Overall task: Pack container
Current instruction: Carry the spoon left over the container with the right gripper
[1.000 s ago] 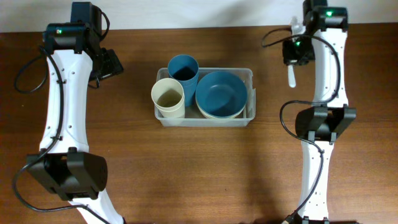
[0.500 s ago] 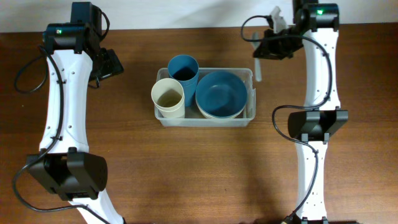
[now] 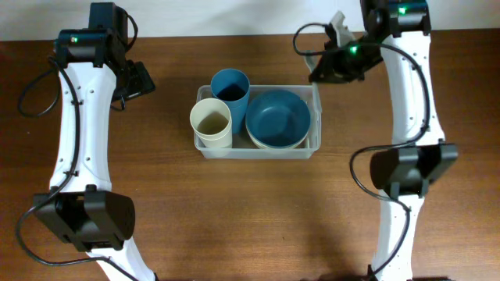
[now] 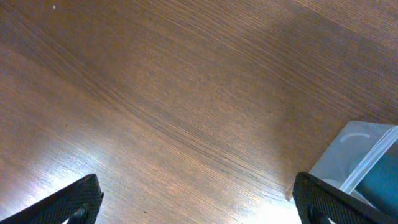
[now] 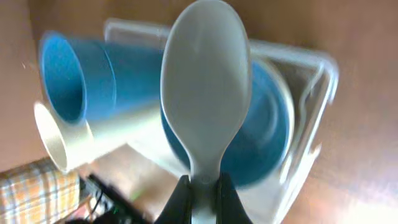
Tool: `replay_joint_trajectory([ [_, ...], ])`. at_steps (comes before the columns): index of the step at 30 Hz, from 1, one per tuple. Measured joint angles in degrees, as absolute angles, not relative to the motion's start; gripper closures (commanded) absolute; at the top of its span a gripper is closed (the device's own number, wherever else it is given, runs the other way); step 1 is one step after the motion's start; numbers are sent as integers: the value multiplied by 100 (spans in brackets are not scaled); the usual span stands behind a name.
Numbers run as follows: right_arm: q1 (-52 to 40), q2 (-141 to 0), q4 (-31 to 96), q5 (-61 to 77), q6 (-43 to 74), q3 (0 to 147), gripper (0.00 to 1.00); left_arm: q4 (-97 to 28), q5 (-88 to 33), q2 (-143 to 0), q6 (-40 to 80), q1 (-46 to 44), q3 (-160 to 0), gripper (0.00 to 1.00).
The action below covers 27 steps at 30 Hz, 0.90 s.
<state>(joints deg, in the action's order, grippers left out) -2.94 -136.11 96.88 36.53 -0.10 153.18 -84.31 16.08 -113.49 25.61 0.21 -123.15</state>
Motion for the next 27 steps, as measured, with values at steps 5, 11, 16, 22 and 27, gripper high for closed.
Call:
replay_joint_trajectory([
  [5, -416, -13194, 9699, 3583, -158, 14049, 96, -8427, 1612, -11349, 2561, 21, -12315, 0],
  [11, -548, -13198, 9701, 3542, -209, 13808, 96, -8429, 1612, -11349, 2561, 21, -12315, 0],
  [16, -530, -13198, 9690, 3542, -217, 13808, 96, -8431, 1612, -11349, 2561, 19, -12315, 0],
  [22, -530, -13196, 9572, 3385, -163, 13745, 96, -8429, 1612, -11349, 2561, 21, -12315, 0],
  [27, -530, -13196, 9448, 3229, -47, 13548, 96, -8431, 1612, -11349, 2561, 19, -12315, 0],
])
